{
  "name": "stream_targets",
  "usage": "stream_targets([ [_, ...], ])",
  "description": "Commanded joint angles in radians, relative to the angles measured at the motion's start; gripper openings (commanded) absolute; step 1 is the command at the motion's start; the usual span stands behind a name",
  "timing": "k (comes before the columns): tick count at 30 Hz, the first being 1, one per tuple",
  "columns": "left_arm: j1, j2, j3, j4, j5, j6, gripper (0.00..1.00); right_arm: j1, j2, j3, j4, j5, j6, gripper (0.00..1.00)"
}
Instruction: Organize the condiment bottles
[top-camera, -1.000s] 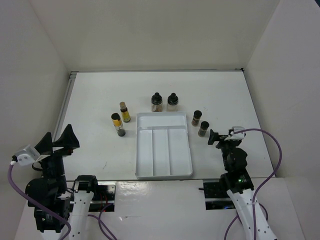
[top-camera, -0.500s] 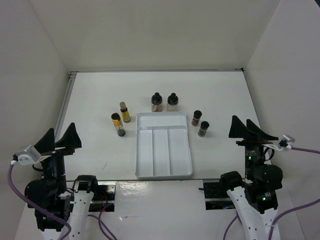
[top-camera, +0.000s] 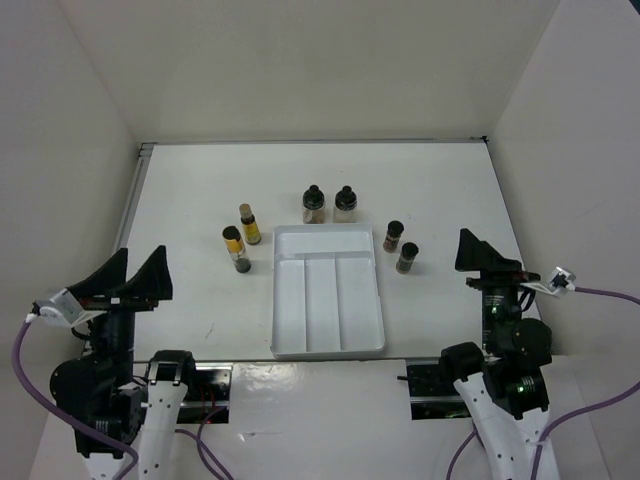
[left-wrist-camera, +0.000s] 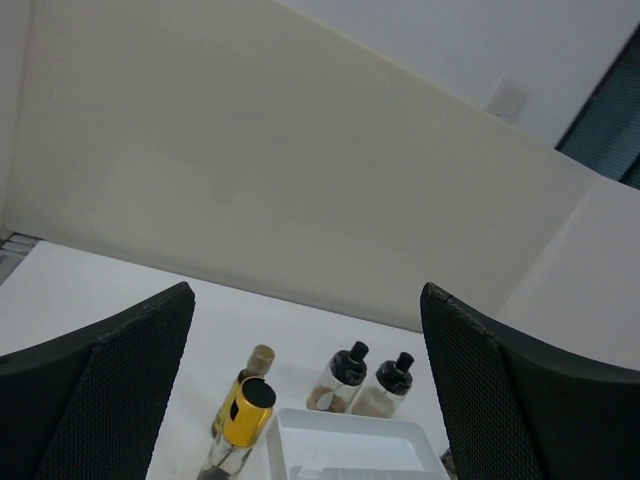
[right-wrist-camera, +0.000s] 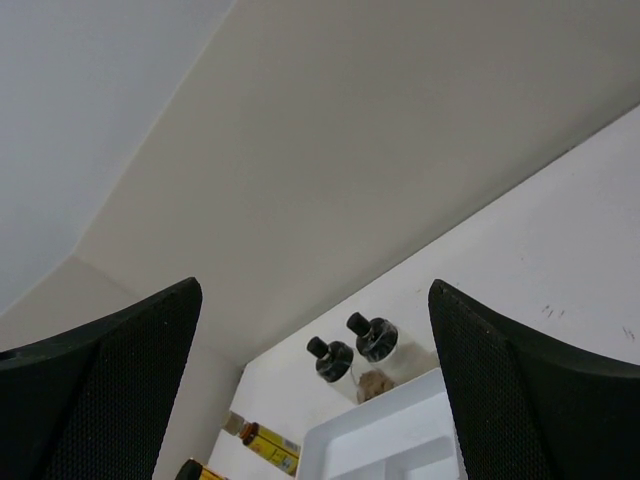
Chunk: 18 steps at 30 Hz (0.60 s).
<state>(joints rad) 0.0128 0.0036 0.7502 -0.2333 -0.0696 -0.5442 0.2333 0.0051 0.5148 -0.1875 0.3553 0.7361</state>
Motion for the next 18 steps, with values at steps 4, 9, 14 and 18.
stream_targets([
  [4, -0.033, 0.275, 0.177, -0.001, 0.159, 0.096, 1.00, 0.028, 0.293, 0.234, 0.114, -0.035, -0.162, 0.98],
  [9, -0.033, 0.575, 0.409, -0.194, 0.117, 0.206, 1.00, 0.028, 0.655, 0.460, 0.024, -0.111, -0.245, 0.98],
  [14, -0.042, 0.977, 0.606, -0.450, -0.023, 0.257, 1.00, 0.028, 0.977, 0.663, -0.088, -0.214, -0.303, 0.98],
  [18, -0.042, 1.144, 0.655, -0.495, 0.134, 0.236, 1.00, 0.017, 1.156, 0.842, -0.221, -0.259, -0.357, 0.98],
])
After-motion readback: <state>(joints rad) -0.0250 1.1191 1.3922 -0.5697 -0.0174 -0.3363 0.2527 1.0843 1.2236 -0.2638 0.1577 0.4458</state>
